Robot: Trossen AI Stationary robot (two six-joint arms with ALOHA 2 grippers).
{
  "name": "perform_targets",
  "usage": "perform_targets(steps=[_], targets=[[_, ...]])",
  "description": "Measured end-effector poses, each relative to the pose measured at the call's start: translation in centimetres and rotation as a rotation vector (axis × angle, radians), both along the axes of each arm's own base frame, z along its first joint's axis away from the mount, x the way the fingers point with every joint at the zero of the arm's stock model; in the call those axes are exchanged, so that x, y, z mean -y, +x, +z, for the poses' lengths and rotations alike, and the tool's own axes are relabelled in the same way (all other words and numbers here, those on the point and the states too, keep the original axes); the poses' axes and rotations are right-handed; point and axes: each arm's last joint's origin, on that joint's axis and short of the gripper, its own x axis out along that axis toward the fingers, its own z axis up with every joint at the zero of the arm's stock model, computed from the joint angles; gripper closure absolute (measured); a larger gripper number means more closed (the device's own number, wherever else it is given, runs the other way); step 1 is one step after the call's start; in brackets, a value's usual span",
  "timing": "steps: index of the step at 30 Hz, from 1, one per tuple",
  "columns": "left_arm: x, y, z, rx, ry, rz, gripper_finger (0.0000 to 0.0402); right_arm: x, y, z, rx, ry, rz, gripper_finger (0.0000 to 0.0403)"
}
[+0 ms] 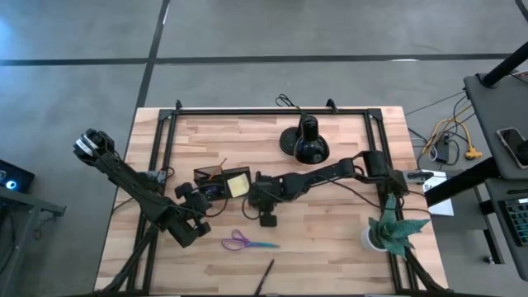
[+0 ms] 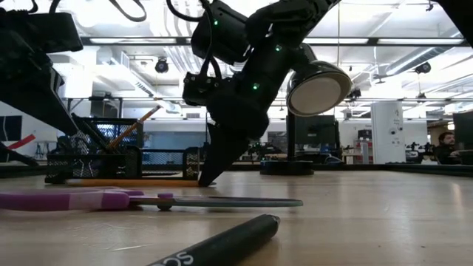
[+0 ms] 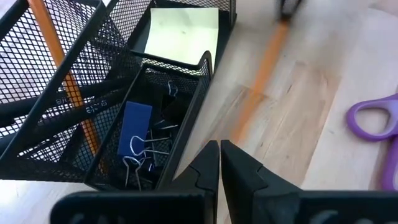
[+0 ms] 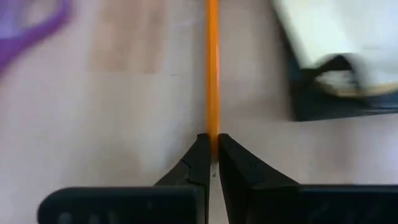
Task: Pick and place office supplies into organizer
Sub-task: Put the yellow pencil into the black desk organizer
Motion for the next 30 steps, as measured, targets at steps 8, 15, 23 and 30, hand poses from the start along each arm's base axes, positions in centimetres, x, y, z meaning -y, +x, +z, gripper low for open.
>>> perform_targets(steps=[8,15,23,30], targets=[[0.0,0.0,-0.1,-0.002,0.001,0.0,0.0402,-1.1,-0.2,2.6,0.027,0.108,-0.107,0.0353],[0.0,0.0,-0.1,0.0,0.003,0.0,0.0402,-1.1,-0.6,3.4,-0.015,0.182,-0.264,0.028],[0.0,0.0,-0.1,0.002,0.004,0.001,0.0402,-0.6,-1.8,5.1,-0.094,0.285,-0.774,0.0236],[0.0,0.0,-0.2,0.001,0.006,0.001,0.0402,-0.4,-2.1,5.8,-0.128,0.37,-0.986,0.0301]])
